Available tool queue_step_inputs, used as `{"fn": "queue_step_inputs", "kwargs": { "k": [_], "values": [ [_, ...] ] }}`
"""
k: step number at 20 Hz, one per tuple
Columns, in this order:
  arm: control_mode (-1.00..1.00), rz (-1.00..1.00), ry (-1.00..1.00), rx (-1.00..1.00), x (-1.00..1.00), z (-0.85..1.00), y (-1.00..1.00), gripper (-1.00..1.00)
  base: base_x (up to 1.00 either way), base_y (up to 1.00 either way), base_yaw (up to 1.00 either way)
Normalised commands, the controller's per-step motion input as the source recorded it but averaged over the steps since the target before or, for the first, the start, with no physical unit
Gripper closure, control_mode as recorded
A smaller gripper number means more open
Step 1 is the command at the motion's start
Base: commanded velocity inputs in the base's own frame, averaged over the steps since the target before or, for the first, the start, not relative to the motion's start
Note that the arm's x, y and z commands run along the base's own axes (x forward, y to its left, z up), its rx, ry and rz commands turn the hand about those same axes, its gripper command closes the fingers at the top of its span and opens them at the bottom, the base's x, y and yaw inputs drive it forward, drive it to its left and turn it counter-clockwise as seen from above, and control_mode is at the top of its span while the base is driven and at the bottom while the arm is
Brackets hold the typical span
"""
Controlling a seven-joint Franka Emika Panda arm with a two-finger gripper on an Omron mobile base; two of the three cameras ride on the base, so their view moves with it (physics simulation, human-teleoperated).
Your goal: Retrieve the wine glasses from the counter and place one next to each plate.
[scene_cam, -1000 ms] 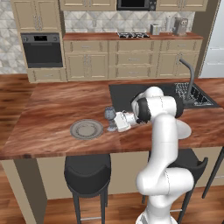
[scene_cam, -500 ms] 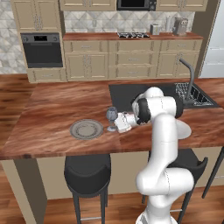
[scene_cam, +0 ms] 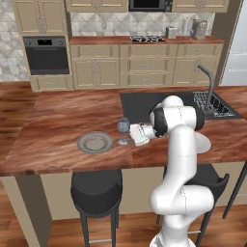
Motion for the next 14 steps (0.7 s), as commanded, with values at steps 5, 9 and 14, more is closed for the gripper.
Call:
{"fn": "queue_step_inputs", "kwargs": {
  "k": [5,9,14],
  "values": [
    [-1.00,0.00,0.00,0.08,-0.24,0.35,-0.32,-1.00,0.00,0.00,0.00],
    [-1.00,-0.01,0.00,0.11,-0.46,0.57,-0.21,-1.00,0.00,0.00,0.00],
    [-1.00,-0.07,0.02,0.01,-0.85,0.78,-0.20,-1.00,0.00,0.00,0.00]
  ]
}}
